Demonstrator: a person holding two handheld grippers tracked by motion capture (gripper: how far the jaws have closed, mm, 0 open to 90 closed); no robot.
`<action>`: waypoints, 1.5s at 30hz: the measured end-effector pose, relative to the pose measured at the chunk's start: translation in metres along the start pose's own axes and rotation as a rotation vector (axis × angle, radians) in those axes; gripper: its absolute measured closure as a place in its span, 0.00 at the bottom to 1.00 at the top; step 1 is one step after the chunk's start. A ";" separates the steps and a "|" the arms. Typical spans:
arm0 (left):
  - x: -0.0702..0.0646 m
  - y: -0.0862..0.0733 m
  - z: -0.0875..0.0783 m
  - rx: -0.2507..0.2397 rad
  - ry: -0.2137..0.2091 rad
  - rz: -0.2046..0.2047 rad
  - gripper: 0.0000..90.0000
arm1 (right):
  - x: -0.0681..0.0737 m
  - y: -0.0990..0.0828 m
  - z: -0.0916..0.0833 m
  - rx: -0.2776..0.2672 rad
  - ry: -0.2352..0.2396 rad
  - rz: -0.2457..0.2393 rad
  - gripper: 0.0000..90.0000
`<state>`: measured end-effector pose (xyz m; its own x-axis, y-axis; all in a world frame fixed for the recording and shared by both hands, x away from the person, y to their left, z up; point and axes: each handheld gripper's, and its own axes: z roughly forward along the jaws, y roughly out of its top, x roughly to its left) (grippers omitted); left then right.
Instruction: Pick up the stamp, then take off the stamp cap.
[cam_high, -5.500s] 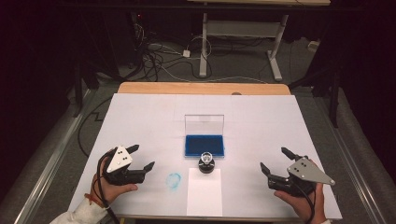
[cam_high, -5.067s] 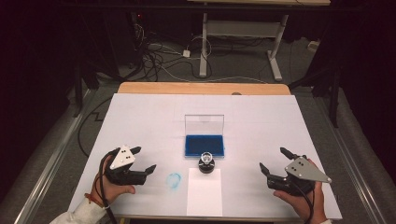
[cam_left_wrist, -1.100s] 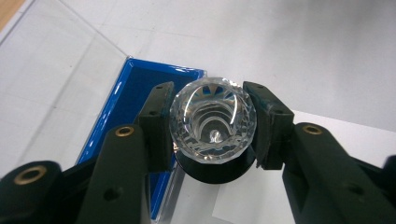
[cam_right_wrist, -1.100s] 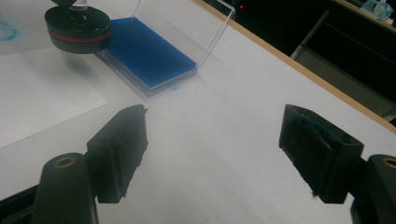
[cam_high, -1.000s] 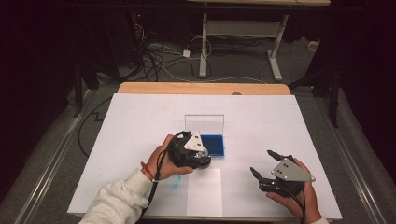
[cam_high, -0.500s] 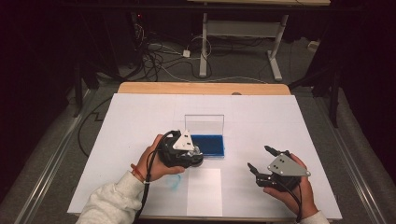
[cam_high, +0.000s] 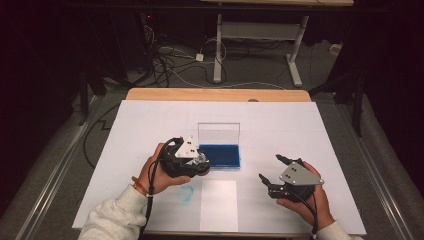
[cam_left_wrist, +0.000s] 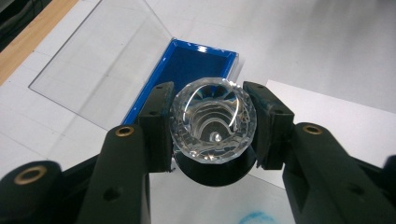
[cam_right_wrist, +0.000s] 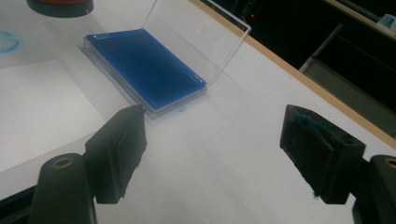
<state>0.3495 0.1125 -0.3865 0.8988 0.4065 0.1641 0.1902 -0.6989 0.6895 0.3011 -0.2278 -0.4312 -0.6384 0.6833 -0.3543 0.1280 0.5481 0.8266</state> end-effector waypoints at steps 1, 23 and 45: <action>0.000 0.000 -0.001 -0.004 0.000 -0.002 0.61 | 0.000 0.000 0.000 0.002 0.000 0.000 0.26; 0.001 0.005 -0.009 -0.082 -0.022 -0.022 0.61 | 0.007 0.005 0.007 -0.034 0.070 0.047 0.24; 0.004 0.011 -0.004 -0.135 -0.038 -0.074 0.61 | 0.058 0.058 0.081 -0.049 0.344 0.144 0.20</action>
<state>0.3538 0.1087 -0.3750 0.8992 0.4293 0.0842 0.2039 -0.5817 0.7874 0.3324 -0.1170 -0.4391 -0.8354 0.5449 -0.0724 0.2036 0.4290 0.8801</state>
